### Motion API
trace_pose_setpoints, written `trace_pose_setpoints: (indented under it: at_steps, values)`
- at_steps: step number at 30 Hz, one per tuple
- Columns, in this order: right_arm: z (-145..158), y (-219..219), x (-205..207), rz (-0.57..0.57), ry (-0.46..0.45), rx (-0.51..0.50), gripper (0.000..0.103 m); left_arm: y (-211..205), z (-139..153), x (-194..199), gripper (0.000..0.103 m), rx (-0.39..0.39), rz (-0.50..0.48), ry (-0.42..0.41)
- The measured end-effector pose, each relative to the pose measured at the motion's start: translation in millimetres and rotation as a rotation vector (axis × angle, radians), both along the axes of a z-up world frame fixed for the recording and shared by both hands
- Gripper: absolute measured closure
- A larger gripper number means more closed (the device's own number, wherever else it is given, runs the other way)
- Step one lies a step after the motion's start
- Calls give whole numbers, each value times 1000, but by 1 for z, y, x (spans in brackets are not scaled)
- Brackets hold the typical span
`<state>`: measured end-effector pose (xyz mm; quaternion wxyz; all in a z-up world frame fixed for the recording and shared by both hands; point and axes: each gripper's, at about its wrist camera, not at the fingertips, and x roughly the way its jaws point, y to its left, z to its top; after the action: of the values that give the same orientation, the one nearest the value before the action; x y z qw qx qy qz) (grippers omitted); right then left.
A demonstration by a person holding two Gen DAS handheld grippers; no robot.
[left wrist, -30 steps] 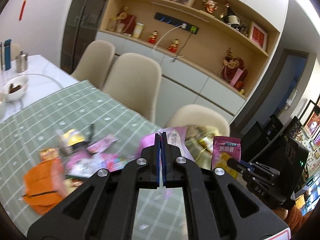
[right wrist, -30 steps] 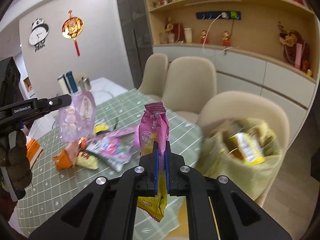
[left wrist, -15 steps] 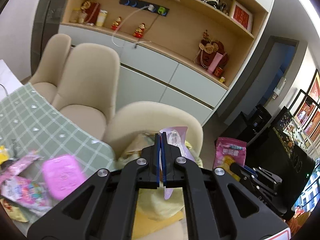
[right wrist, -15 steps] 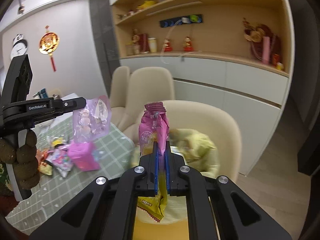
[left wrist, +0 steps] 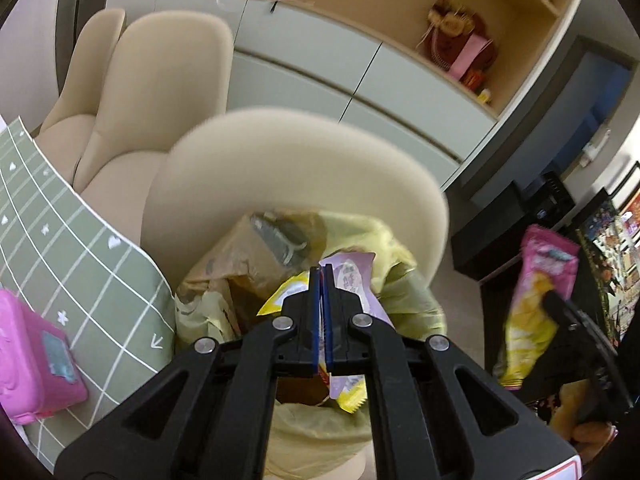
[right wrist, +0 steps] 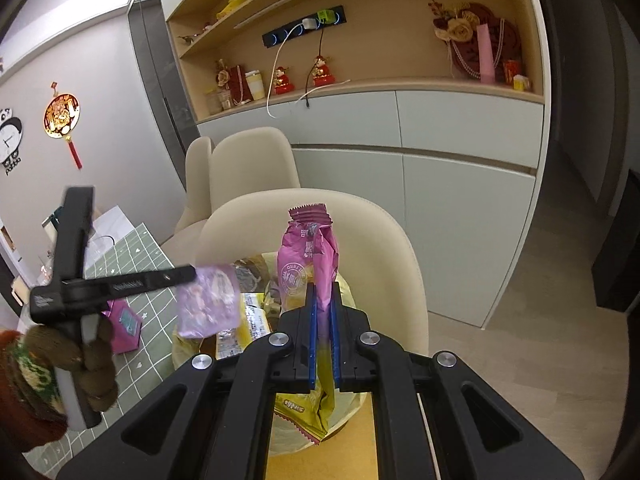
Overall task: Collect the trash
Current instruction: 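Carry both wrappers to the yellow-bagged bin and release them inside, then return both grippers to the table and grasp the orange bag with the right gripper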
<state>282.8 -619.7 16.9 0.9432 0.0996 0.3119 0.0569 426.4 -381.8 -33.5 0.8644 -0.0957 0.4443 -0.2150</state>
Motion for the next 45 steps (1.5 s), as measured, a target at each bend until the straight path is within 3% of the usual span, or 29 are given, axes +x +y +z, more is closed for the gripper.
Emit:
trace_pose_setpoints:
  at_steps: [4, 6, 7, 11, 15, 21, 27, 32, 35, 36, 37, 38, 45]
  values:
    - [-7, -3, 5, 5, 5, 14, 96, -1, -14, 8, 95, -33, 9, 52]
    - [-10, -2, 8, 4, 7, 21, 96, 1, -17, 9, 72, -48, 8, 69]
    - [-12, -2, 9, 5, 9, 26, 96, 3, -17, 9, 69, -53, 14, 66]
    - [-16, 3, 19, 23, 17, 38, 96, 19, -8, 3, 66, -54, 59, 28]
    - [-17, 22, 35, 79, 22, 46, 96, 40, 8, -13, 61, 3, 113, -44]
    - [-25, 88, 73, 234, 17, 19, 96, 73, 23, -56, 56, 55, 144, -116]
    - [-89, 132, 109, 301, 249, -197, 96, 98, 19, -95, 55, 63, 161, -103]
    - [-114, 130, 110, 261, 375, -227, 96, 125, 11, -117, 54, 64, 187, -80]
    - [-107, 126, 106, 214, 357, -185, 91, 142, 8, -123, 54, 56, 205, -59]
    - [-101, 125, 102, 188, 333, -178, 84, 148, 8, -125, 54, 54, 210, -55]
    - [-94, 124, 98, 168, 308, -163, 66, 156, 8, -129, 54, 49, 215, -50]
    - [-86, 122, 92, 152, 280, -129, 59, 163, 8, -132, 53, 46, 217, -46]
    - [-48, 128, 49, 49, 182, -98, 59, 208, 8, -159, 50, 36, 240, -34]
